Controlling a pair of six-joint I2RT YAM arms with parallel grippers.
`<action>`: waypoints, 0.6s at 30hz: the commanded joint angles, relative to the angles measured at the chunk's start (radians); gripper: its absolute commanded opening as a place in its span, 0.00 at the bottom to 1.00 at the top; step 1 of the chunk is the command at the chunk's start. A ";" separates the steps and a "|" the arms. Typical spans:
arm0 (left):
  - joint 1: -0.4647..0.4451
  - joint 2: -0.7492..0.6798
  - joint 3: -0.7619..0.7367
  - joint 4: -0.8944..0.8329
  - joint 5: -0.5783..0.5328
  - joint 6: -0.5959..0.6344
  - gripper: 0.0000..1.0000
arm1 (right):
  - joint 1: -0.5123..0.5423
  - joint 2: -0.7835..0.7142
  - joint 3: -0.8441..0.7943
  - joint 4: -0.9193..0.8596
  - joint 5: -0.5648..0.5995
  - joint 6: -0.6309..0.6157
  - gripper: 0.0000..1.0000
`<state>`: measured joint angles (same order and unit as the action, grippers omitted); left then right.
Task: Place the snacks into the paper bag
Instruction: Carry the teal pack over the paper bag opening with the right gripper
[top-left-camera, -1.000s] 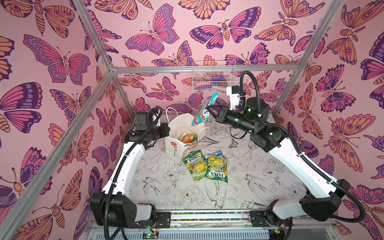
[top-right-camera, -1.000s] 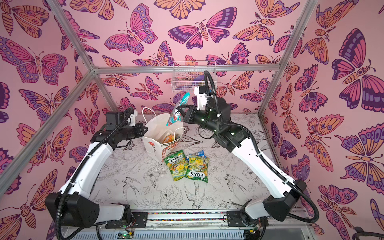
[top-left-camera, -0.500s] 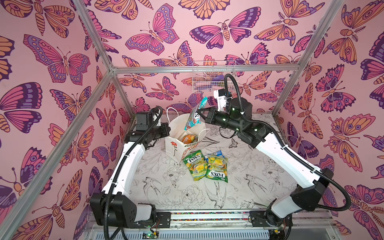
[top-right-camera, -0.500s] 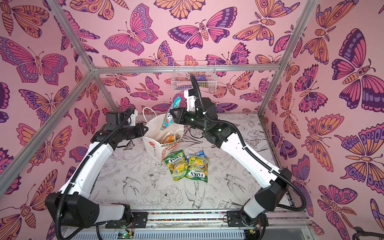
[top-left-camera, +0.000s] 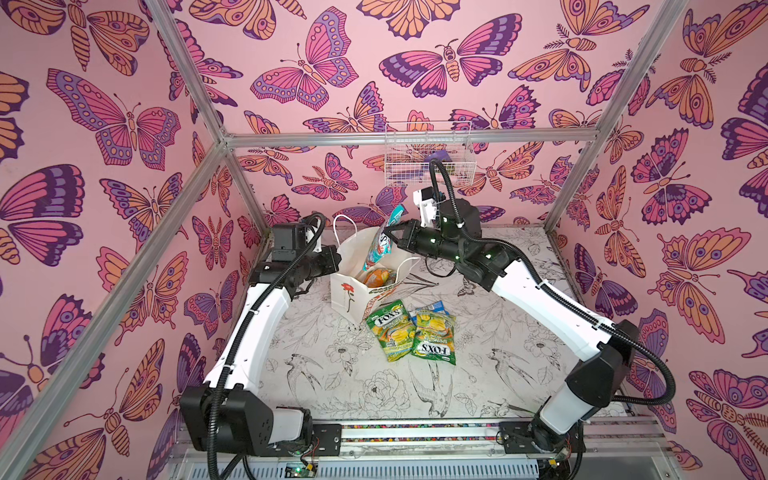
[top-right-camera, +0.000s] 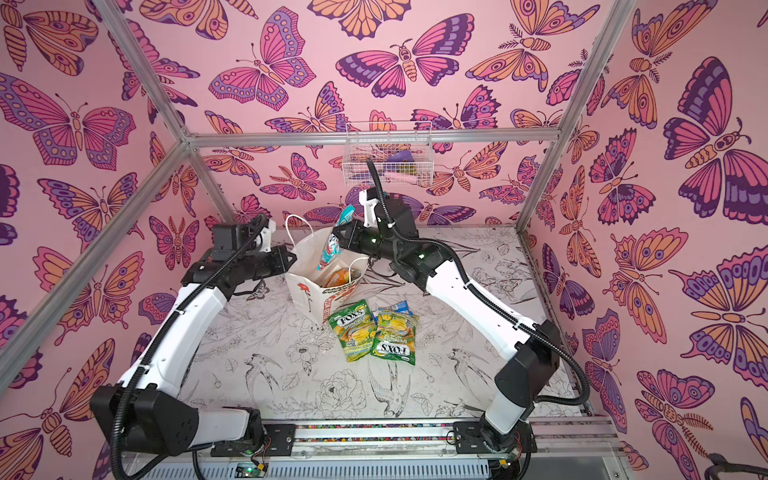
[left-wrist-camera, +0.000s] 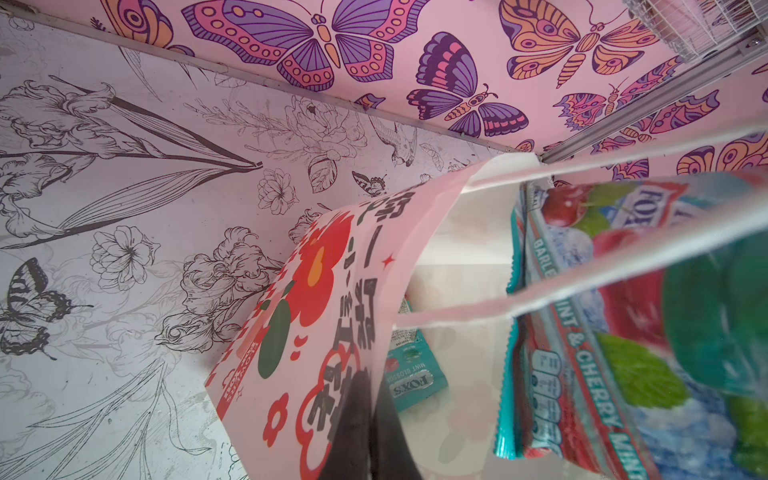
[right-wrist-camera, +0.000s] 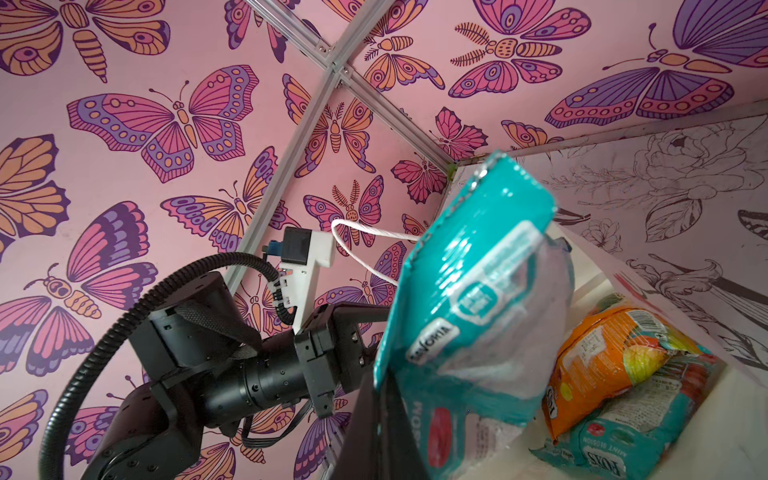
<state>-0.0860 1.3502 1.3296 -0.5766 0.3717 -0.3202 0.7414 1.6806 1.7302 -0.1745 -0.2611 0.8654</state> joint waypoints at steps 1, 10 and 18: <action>-0.003 -0.034 -0.004 0.063 0.027 -0.006 0.00 | 0.008 0.011 0.058 0.083 -0.010 0.021 0.00; -0.004 -0.035 -0.004 0.064 0.028 -0.005 0.00 | 0.019 0.040 0.052 0.106 0.015 0.067 0.00; -0.005 -0.038 -0.004 0.063 0.027 -0.006 0.00 | 0.038 0.041 0.037 0.106 0.080 0.082 0.00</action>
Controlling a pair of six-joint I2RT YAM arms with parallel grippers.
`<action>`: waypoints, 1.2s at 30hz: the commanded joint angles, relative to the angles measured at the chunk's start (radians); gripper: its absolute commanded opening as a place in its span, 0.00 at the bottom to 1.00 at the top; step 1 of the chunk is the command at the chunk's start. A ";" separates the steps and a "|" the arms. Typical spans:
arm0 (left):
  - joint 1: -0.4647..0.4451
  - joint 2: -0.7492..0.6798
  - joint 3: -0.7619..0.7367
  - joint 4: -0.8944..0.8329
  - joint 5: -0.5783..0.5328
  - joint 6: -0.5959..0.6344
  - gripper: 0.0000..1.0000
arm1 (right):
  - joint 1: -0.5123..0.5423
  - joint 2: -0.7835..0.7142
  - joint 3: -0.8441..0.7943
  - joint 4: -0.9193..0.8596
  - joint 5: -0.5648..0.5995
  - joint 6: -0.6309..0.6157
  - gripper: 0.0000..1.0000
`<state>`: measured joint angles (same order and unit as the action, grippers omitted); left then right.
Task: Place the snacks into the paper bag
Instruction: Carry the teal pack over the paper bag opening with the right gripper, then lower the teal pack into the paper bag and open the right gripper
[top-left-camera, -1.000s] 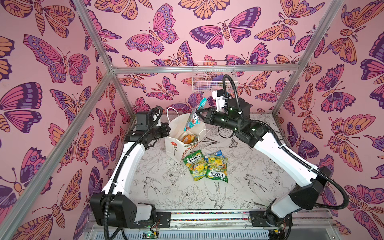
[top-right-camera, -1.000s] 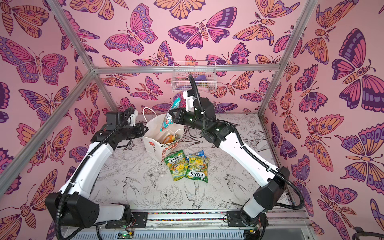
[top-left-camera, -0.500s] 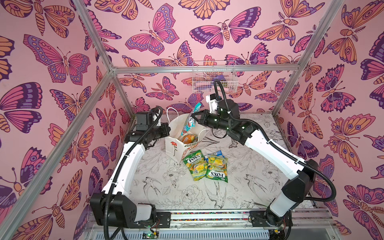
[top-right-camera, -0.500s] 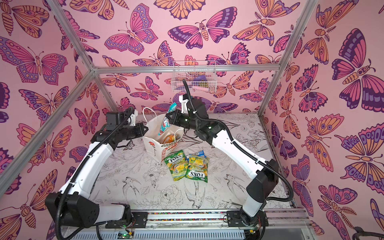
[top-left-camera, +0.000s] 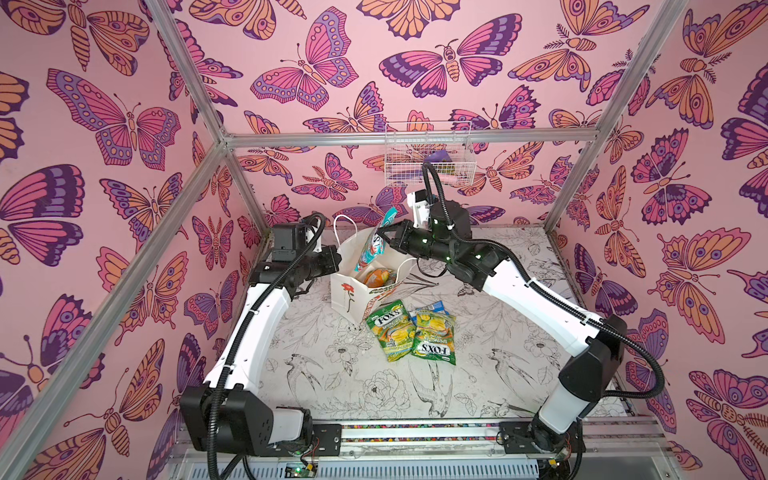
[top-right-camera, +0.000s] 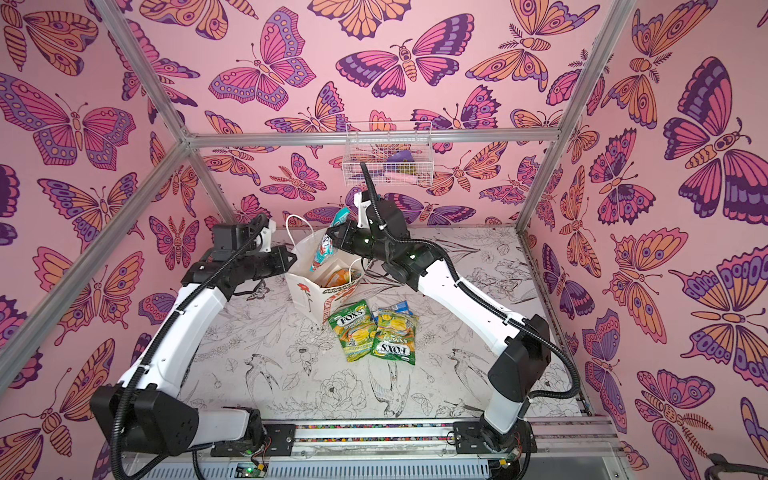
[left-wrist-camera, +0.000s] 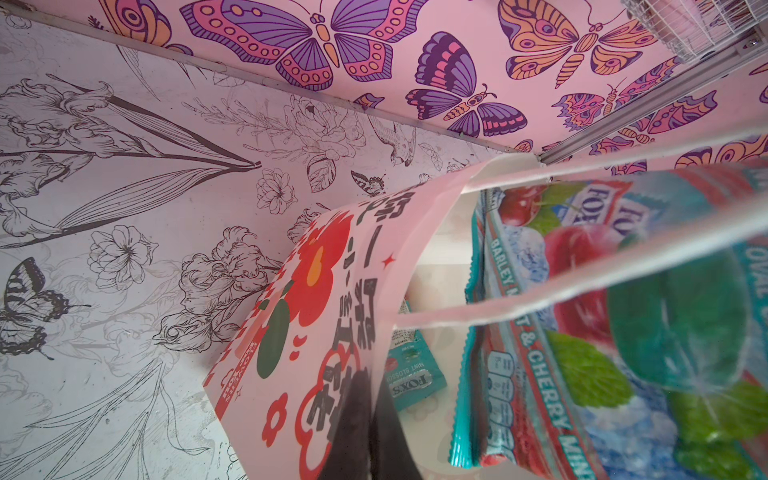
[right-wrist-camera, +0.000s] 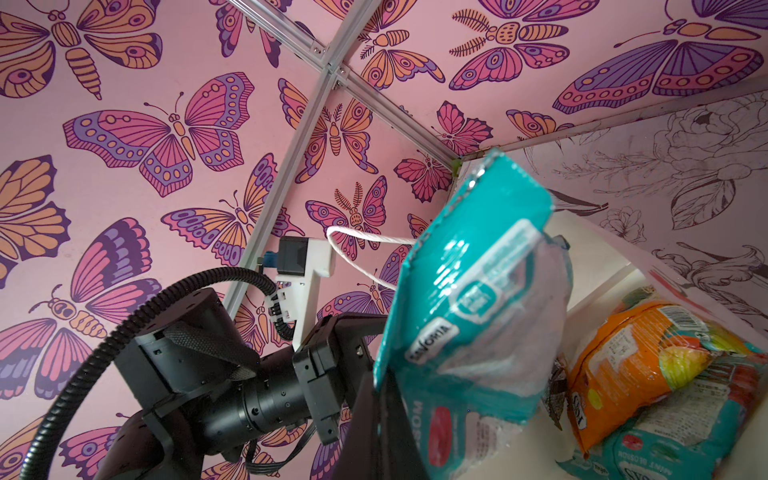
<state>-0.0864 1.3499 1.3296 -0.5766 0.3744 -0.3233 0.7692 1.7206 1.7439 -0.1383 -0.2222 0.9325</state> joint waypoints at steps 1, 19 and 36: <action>-0.005 -0.038 -0.003 0.064 0.024 -0.002 0.00 | 0.012 0.002 0.022 0.068 0.047 0.016 0.00; -0.005 -0.041 -0.005 0.063 0.020 -0.001 0.00 | 0.048 0.037 0.048 -0.015 0.130 0.027 0.00; -0.005 -0.035 -0.003 0.063 0.024 -0.003 0.00 | 0.059 0.077 0.090 -0.015 0.119 0.037 0.00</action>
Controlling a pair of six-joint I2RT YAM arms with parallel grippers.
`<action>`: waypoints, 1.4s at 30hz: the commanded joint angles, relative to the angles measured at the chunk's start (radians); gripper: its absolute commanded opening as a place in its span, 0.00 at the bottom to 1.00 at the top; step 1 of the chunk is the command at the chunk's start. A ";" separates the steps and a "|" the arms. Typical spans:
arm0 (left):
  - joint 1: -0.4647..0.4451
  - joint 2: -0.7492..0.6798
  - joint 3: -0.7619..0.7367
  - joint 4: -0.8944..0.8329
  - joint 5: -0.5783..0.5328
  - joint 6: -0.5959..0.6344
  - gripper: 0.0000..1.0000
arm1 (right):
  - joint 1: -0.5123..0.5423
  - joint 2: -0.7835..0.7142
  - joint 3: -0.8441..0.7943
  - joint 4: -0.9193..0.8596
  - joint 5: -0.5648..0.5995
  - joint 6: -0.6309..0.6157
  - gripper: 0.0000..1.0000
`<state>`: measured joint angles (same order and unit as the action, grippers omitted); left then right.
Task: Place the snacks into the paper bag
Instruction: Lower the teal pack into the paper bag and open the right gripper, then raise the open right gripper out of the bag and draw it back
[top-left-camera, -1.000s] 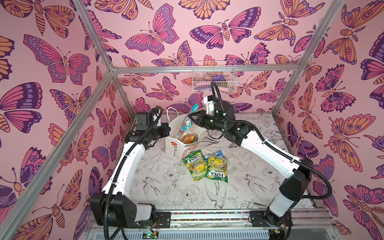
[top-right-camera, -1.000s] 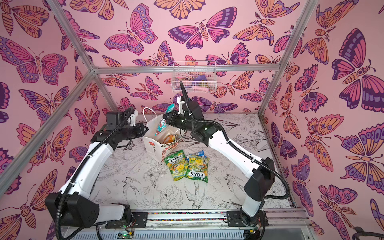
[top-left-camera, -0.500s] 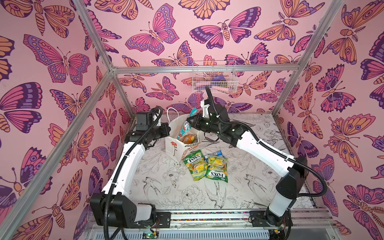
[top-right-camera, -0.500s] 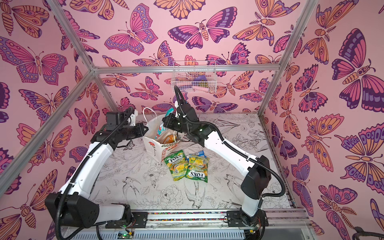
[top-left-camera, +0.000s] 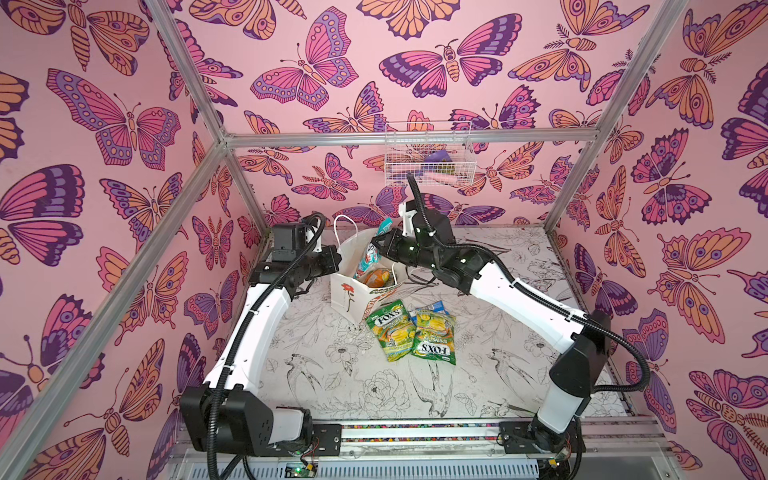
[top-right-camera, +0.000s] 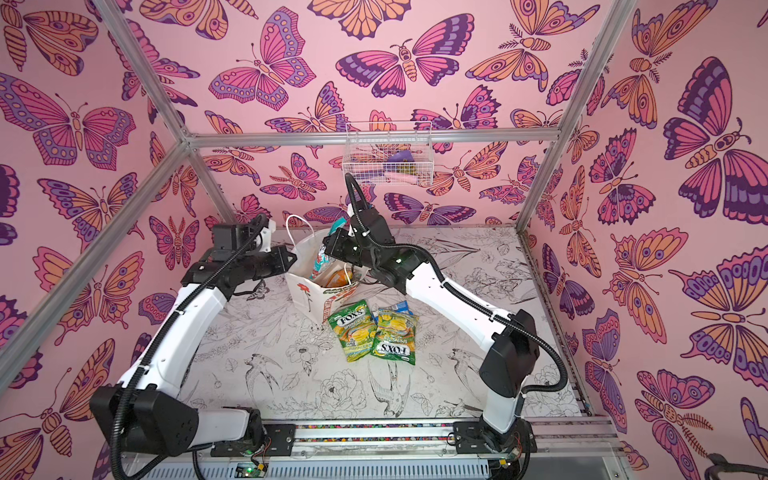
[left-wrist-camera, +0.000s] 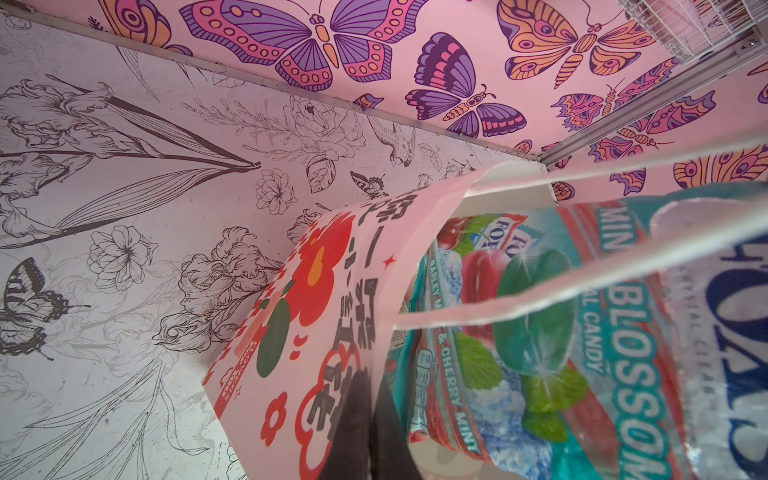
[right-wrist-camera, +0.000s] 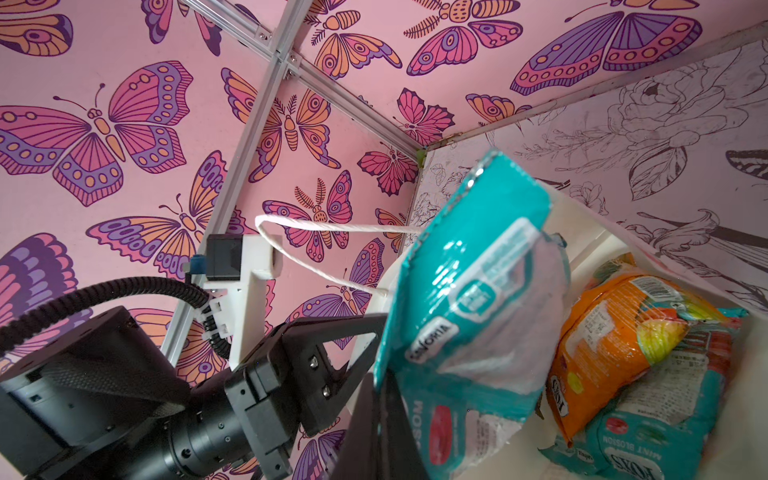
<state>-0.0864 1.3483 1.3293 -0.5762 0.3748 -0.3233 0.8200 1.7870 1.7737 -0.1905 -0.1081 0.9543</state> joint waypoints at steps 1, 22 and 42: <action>-0.005 -0.033 -0.004 0.064 0.024 -0.003 0.00 | 0.008 0.012 0.065 0.037 0.003 0.014 0.00; -0.005 -0.037 -0.005 0.062 0.016 -0.003 0.00 | 0.008 -0.021 0.026 0.094 -0.054 -0.013 0.38; -0.004 -0.040 -0.008 0.063 0.002 -0.004 0.00 | -0.004 -0.183 -0.089 0.040 0.051 -0.135 0.58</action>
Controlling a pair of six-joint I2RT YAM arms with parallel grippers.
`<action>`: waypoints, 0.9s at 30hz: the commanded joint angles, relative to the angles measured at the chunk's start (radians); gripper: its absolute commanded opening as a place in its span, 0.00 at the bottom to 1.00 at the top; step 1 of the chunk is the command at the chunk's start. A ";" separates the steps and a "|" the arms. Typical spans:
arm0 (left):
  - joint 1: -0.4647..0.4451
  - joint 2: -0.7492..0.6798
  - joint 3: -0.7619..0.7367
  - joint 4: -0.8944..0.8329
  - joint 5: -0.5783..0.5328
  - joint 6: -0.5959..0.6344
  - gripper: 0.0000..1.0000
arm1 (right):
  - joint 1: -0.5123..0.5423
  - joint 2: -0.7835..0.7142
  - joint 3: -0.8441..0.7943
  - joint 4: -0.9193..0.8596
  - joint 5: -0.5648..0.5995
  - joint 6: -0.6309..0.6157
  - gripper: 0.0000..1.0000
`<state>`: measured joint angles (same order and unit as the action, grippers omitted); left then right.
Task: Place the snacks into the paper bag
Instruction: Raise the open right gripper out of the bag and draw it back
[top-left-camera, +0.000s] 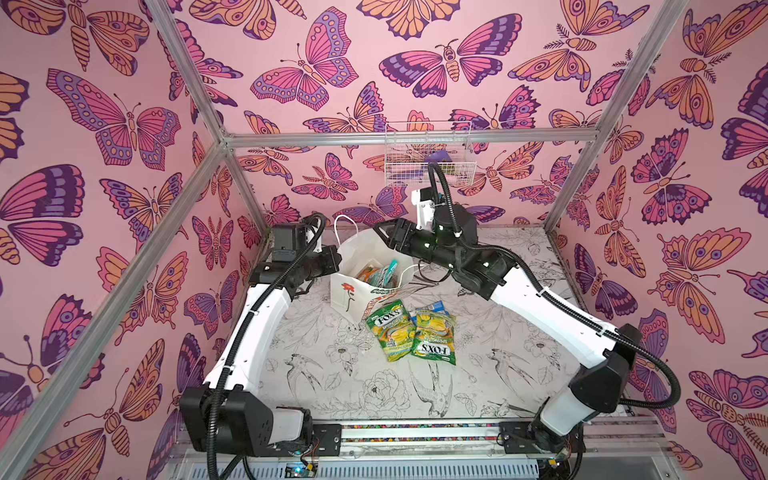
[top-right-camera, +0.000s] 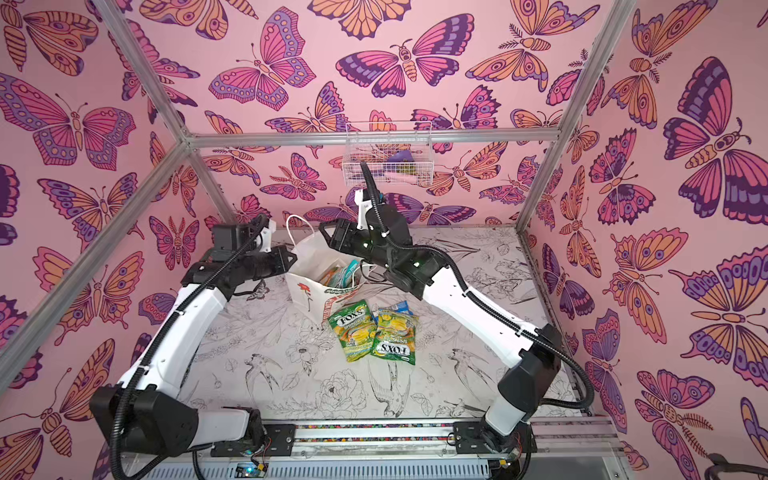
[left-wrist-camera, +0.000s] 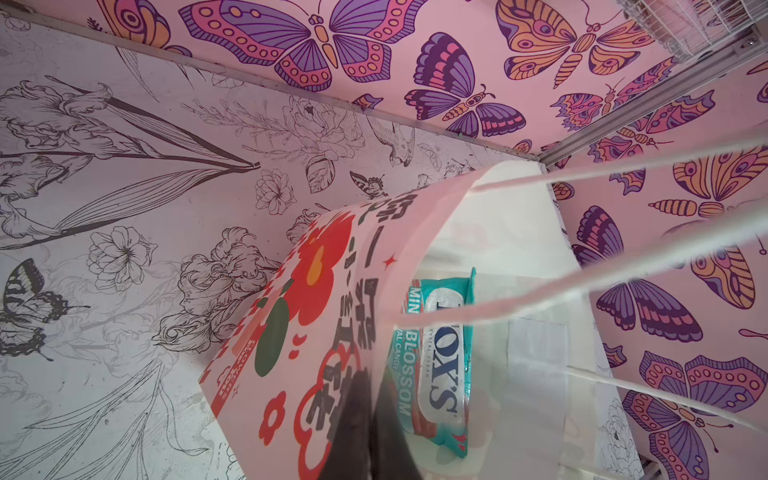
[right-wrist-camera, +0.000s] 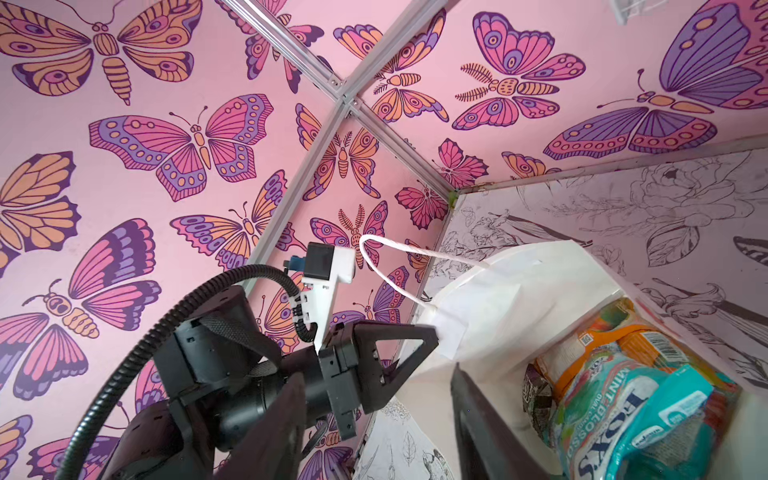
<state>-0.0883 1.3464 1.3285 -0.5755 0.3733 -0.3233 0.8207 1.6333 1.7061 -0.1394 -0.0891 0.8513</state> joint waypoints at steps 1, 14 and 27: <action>-0.001 -0.038 -0.006 0.062 0.002 -0.002 0.00 | -0.008 -0.041 -0.034 -0.009 0.037 -0.032 0.59; 0.005 -0.037 -0.008 0.060 -0.005 -0.004 0.00 | -0.065 -0.188 -0.224 -0.031 0.118 -0.032 0.66; 0.020 -0.032 -0.010 0.060 -0.011 -0.007 0.00 | -0.138 -0.290 -0.397 -0.055 0.112 0.004 0.71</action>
<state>-0.0769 1.3464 1.3258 -0.5751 0.3664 -0.3237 0.6926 1.3693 1.3277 -0.1833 0.0109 0.8406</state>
